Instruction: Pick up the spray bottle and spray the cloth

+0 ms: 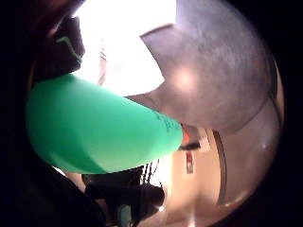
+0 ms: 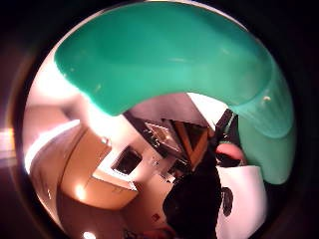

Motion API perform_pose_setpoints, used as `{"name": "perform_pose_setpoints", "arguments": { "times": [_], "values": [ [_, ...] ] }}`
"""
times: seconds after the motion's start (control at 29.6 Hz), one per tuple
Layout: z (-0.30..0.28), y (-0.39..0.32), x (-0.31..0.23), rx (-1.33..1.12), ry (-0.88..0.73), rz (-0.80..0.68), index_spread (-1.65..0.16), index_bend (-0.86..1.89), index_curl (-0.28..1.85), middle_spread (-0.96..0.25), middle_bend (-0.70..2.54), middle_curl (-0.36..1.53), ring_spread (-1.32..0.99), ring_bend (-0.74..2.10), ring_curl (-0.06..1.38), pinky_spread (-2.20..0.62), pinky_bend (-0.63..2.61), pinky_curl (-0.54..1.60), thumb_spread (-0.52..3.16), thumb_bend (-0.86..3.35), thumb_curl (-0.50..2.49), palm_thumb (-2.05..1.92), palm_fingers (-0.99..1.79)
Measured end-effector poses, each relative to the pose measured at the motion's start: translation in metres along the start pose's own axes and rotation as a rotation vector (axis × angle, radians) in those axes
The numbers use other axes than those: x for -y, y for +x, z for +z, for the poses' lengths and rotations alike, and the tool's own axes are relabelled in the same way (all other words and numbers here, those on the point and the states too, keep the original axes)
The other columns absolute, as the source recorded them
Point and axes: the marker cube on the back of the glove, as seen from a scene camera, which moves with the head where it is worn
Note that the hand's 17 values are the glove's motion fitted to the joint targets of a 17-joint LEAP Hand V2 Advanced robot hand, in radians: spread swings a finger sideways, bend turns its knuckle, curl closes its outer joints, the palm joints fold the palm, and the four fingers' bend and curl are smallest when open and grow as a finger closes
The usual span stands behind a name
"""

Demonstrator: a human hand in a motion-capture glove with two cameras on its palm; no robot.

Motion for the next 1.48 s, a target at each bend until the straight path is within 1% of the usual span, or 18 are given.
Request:
{"name": "perform_pose_setpoints", "arguments": {
  "times": [0.1,0.27,0.4,0.54,0.71,0.88,1.21,1.48],
  "values": [
    [-0.006,-0.005,-0.011,0.139,0.156,-0.157,-0.1,0.13,0.32,0.03,0.28,0.56,-0.01,0.48,0.49,0.05,0.44,0.44,0.79,-0.01,0.71,1.06,0.81],
    [-0.014,-0.007,-0.026,0.454,0.45,-0.445,-0.1,0.15,0.33,0.04,0.28,0.56,-0.01,0.46,0.48,0.05,0.43,0.44,0.77,-0.01,0.72,1.08,0.83],
    [-0.016,-0.01,-0.033,0.616,0.557,-0.598,-0.1,0.16,0.34,0.04,0.28,0.56,0.0,0.46,0.48,0.06,0.39,0.43,0.74,-0.02,0.72,1.09,0.83],
    [-0.019,-0.015,-0.036,0.65,0.618,-0.654,-0.1,0.16,0.36,0.04,0.28,0.56,-0.01,0.45,0.48,0.07,0.35,0.42,0.72,-0.02,0.72,1.1,0.82],
    [-0.02,-0.023,-0.037,0.655,0.64,-0.673,-0.11,0.15,0.36,0.04,0.27,0.56,-0.02,0.44,0.48,0.07,0.33,0.42,0.71,-0.02,0.72,1.11,0.82],
    [-0.01,-0.041,-0.034,0.652,0.619,-0.7,-0.11,0.15,0.37,0.04,0.27,0.56,-0.02,0.43,0.47,0.07,0.31,0.41,0.69,-0.02,0.73,1.12,0.82],
    [0.035,-0.106,-0.024,0.675,0.525,-0.756,-0.11,0.14,0.38,0.04,0.25,0.56,-0.03,0.42,0.47,0.06,0.29,0.41,0.68,-0.02,0.73,1.12,0.82],
    [0.068,-0.154,-0.021,0.739,0.46,-0.819,-0.11,0.14,0.38,0.03,0.25,0.56,-0.04,0.41,0.47,0.06,0.26,0.41,0.69,-0.02,0.73,1.12,0.8]
  ]
}}
